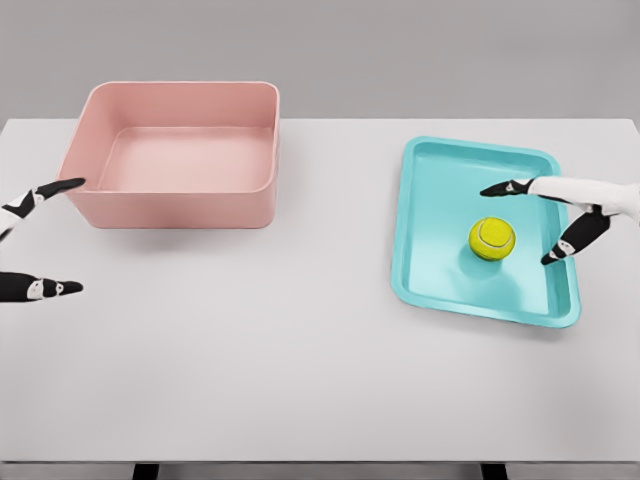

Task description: Put the tennis from the blue tray into the pink basket with both arms

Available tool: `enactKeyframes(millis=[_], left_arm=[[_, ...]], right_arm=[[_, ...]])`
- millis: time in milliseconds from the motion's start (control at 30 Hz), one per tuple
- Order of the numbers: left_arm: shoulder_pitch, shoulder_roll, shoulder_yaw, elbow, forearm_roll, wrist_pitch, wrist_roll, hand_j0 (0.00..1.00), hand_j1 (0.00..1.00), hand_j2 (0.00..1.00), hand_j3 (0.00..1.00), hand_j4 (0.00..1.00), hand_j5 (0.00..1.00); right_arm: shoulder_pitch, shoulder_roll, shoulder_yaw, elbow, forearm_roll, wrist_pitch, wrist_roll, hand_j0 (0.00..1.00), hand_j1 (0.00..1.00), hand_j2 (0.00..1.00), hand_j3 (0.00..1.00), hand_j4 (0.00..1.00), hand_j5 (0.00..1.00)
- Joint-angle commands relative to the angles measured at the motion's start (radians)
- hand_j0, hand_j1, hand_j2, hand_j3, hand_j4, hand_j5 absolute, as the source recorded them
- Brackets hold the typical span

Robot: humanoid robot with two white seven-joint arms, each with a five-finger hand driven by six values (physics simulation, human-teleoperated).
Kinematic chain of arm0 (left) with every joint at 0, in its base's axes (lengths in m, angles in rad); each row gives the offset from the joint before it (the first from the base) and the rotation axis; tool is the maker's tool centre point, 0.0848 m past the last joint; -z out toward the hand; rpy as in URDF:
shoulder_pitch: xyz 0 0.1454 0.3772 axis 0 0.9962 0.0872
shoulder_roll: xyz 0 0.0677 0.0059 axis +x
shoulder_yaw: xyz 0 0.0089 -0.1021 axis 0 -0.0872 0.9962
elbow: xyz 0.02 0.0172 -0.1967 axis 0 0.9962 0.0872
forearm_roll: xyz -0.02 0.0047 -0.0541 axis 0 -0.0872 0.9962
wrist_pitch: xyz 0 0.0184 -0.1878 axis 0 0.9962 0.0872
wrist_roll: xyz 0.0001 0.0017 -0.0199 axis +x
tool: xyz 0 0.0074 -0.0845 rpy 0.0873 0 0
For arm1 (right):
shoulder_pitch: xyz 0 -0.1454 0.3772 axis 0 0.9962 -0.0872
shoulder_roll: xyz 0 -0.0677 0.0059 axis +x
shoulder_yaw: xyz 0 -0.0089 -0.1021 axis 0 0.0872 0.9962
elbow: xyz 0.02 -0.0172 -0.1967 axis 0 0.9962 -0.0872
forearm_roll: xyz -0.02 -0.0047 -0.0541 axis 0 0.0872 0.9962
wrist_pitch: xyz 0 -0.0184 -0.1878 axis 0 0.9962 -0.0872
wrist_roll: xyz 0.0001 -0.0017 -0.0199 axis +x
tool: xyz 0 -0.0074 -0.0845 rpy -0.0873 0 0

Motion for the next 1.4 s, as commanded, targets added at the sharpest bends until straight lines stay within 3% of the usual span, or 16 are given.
enactKeyframes(millis=[0,33,67,167,300,400,567,867,900,1000,1267,1333,1367], left_arm=[[0.000,0.050,-0.024,-0.008,0.120,0.002,-0.001,1.00,1.00,1.00,1.00,1.00,1.00],[0.034,0.113,-0.082,-0.020,0.207,0.002,-0.004,1.00,1.00,1.00,1.00,1.00,1.00],[0.034,0.145,-0.126,-0.026,0.237,0.002,-0.004,1.00,1.00,1.00,1.00,1.00,1.00],[0.032,0.159,-0.229,-0.028,0.263,0.002,-0.005,1.00,1.00,1.00,1.00,1.00,1.00],[0.037,0.156,-0.291,-0.029,0.304,0.002,-0.007,1.00,1.00,1.00,1.00,1.00,1.00],[0.063,0.144,-0.284,-0.029,0.300,0.002,-0.010,1.00,1.00,1.00,1.00,1.00,1.00],[0.063,0.087,-0.232,-0.025,0.303,0.002,-0.007,1.00,1.00,1.00,1.00,1.00,1.00],[0.066,0.084,-0.231,-0.015,0.301,0.002,-0.005,1.00,1.00,1.00,1.00,1.00,1.00],[0.066,0.084,-0.231,-0.015,0.301,0.002,-0.005,1.00,1.00,1.00,1.00,1.00,1.00],[0.066,0.084,-0.231,-0.015,0.300,0.002,-0.005,1.00,1.00,1.00,1.00,1.00,1.00],[0.066,0.083,-0.231,-0.009,0.300,0.002,-0.004,1.00,1.00,1.00,1.00,1.00,1.00],[0.066,0.083,-0.231,-0.009,0.298,0.002,-0.004,1.00,1.00,1.00,1.00,1.00,1.00],[0.066,0.083,-0.231,-0.009,0.298,0.002,-0.004,1.00,1.00,1.00,1.00,1.00,1.00]], right_arm=[[0.000,0.013,0.003,-0.001,0.002,0.001,0.000,1.00,1.00,1.00,1.00,1.00,1.00],[-0.002,0.018,0.009,-0.001,0.003,0.001,0.000,1.00,1.00,1.00,1.00,1.00,1.00],[-0.008,0.028,0.013,-0.001,0.006,0.001,0.000,1.00,1.00,1.00,1.00,1.00,1.00],[-0.011,0.051,0.021,0.005,0.029,0.005,0.000,1.00,1.00,1.00,1.00,1.00,1.00],[-0.012,0.051,0.033,0.019,0.031,0.005,0.000,1.00,1.00,1.00,1.00,1.00,1.00],[-0.012,0.076,0.035,0.068,0.052,0.003,0.000,1.00,1.00,1.00,1.00,1.00,1.00],[-0.012,0.099,0.049,0.085,0.077,0.003,0.000,1.00,1.00,1.00,1.00,1.00,1.00],[-0.017,0.107,0.049,0.117,0.078,0.001,0.000,1.00,1.00,1.00,1.00,1.00,1.00],[-0.017,0.107,0.049,0.117,0.078,0.001,0.000,0.98,0.98,0.98,0.98,0.98,0.98],[-0.018,0.107,0.047,0.117,0.078,0.011,0.000,0.77,0.77,0.77,0.77,0.77,0.77],[-0.020,0.143,0.064,0.134,0.080,0.003,0.000,0.75,0.75,0.75,0.75,0.75,0.75],[-0.020,0.148,0.069,0.148,0.080,0.001,0.000,0.71,0.71,0.71,0.71,0.71,0.71],[-0.021,0.148,0.070,0.150,0.080,0.001,0.000,0.63,0.63,0.63,0.63,0.63,0.63]])
